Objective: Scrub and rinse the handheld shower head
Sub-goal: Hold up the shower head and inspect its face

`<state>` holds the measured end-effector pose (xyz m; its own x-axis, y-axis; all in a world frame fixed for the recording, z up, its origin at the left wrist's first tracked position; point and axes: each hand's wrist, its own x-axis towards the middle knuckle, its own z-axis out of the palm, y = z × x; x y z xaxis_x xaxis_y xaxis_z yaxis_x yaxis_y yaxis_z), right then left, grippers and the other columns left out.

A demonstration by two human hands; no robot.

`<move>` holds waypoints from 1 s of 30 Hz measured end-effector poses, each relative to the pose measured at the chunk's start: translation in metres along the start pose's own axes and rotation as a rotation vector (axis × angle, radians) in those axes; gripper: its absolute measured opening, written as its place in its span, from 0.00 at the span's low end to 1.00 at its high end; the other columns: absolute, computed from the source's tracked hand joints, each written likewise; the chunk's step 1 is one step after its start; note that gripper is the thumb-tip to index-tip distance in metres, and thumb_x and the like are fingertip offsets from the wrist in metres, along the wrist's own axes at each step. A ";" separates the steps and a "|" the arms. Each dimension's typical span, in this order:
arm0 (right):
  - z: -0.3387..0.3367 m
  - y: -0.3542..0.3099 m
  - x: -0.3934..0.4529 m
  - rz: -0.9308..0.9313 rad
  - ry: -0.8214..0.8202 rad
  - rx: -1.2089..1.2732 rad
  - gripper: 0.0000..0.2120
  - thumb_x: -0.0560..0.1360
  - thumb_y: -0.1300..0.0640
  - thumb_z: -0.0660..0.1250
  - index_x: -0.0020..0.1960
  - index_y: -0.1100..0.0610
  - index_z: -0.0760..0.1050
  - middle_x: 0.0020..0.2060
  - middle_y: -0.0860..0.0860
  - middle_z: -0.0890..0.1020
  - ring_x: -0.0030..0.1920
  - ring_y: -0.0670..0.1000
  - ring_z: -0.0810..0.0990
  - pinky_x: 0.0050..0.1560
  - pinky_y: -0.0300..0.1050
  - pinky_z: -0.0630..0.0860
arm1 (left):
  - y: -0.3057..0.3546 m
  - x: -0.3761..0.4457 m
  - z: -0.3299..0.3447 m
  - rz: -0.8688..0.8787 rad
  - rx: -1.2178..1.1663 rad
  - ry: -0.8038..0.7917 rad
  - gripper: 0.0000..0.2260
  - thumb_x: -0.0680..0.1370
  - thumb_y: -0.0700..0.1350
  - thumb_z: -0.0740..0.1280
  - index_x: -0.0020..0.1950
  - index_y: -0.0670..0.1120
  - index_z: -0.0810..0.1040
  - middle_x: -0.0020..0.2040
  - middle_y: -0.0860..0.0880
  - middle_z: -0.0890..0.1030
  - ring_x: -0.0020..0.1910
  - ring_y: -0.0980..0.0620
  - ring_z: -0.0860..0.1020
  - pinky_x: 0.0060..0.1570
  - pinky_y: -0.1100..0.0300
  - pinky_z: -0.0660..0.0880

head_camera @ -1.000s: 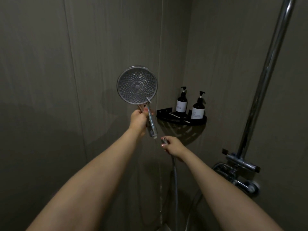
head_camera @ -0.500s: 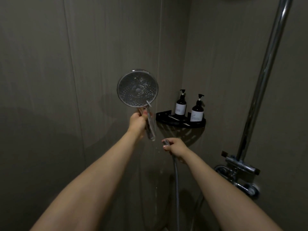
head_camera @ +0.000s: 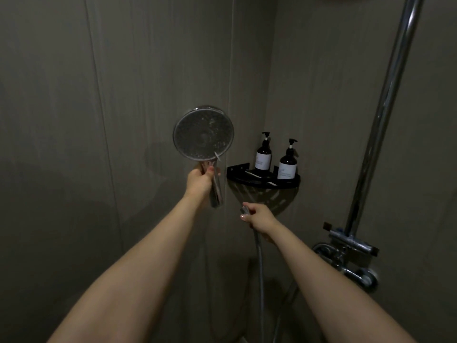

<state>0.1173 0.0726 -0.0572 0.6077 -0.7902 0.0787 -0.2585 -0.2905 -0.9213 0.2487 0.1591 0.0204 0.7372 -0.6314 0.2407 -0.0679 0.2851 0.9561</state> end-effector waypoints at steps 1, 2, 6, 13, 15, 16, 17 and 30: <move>0.001 0.001 0.000 0.005 0.002 0.003 0.25 0.75 0.68 0.64 0.71 0.63 0.63 0.67 0.58 0.72 0.56 0.50 0.72 0.39 0.33 0.69 | 0.000 0.000 0.000 -0.022 -0.016 -0.008 0.10 0.80 0.42 0.58 0.55 0.39 0.75 0.46 0.44 0.80 0.44 0.49 0.77 0.50 0.56 0.71; 0.001 0.001 0.001 0.010 0.002 0.002 0.25 0.75 0.68 0.64 0.71 0.63 0.64 0.65 0.57 0.74 0.53 0.48 0.73 0.37 0.33 0.68 | 0.000 0.000 0.000 -0.047 -0.044 -0.020 0.09 0.80 0.42 0.58 0.52 0.40 0.76 0.42 0.46 0.79 0.40 0.50 0.76 0.47 0.57 0.72; 0.003 0.005 0.000 0.030 -0.033 -0.034 0.23 0.74 0.69 0.64 0.69 0.63 0.67 0.50 0.54 0.75 0.37 0.42 0.71 0.33 0.34 0.67 | -0.003 -0.001 0.000 -0.109 -0.133 -0.021 0.11 0.81 0.43 0.57 0.39 0.45 0.73 0.37 0.48 0.76 0.36 0.52 0.74 0.38 0.59 0.70; 0.003 0.013 0.004 0.027 0.008 0.002 0.22 0.74 0.69 0.64 0.68 0.65 0.69 0.49 0.54 0.75 0.35 0.40 0.70 0.28 0.26 0.67 | -0.005 -0.001 0.004 -0.015 0.041 -0.007 0.09 0.79 0.43 0.60 0.53 0.40 0.76 0.49 0.40 0.80 0.49 0.45 0.78 0.55 0.54 0.73; 0.002 0.013 0.002 0.027 0.015 0.004 0.21 0.74 0.69 0.64 0.67 0.64 0.69 0.48 0.55 0.75 0.34 0.41 0.70 0.25 0.25 0.67 | -0.005 -0.003 0.007 -0.035 0.002 -0.009 0.10 0.80 0.42 0.59 0.53 0.38 0.76 0.45 0.43 0.80 0.44 0.48 0.78 0.46 0.58 0.74; 0.001 0.014 0.002 0.025 0.016 0.002 0.21 0.74 0.69 0.64 0.67 0.64 0.69 0.48 0.55 0.75 0.34 0.41 0.70 0.25 0.25 0.67 | -0.005 -0.004 0.008 -0.060 -0.046 -0.019 0.09 0.80 0.42 0.59 0.50 0.39 0.76 0.42 0.46 0.79 0.40 0.51 0.77 0.40 0.60 0.75; 0.000 0.015 0.002 0.024 0.020 -0.005 0.21 0.74 0.69 0.64 0.67 0.64 0.70 0.48 0.55 0.75 0.34 0.41 0.70 0.25 0.25 0.67 | -0.005 -0.004 0.010 -0.098 -0.110 -0.036 0.09 0.80 0.42 0.58 0.45 0.41 0.74 0.39 0.47 0.77 0.38 0.53 0.76 0.35 0.63 0.76; -0.034 0.031 -0.002 0.055 0.133 0.014 0.18 0.76 0.69 0.62 0.66 0.66 0.69 0.43 0.54 0.77 0.32 0.42 0.73 0.23 0.26 0.68 | -0.035 -0.010 0.057 -0.220 -0.233 -0.195 0.10 0.81 0.41 0.56 0.42 0.45 0.71 0.40 0.47 0.76 0.40 0.54 0.76 0.44 0.60 0.73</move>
<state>0.0824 0.0470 -0.0730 0.4874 -0.8698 0.0770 -0.2778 -0.2381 -0.9307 0.2050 0.1144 -0.0057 0.5741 -0.8146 0.0826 0.2490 0.2697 0.9302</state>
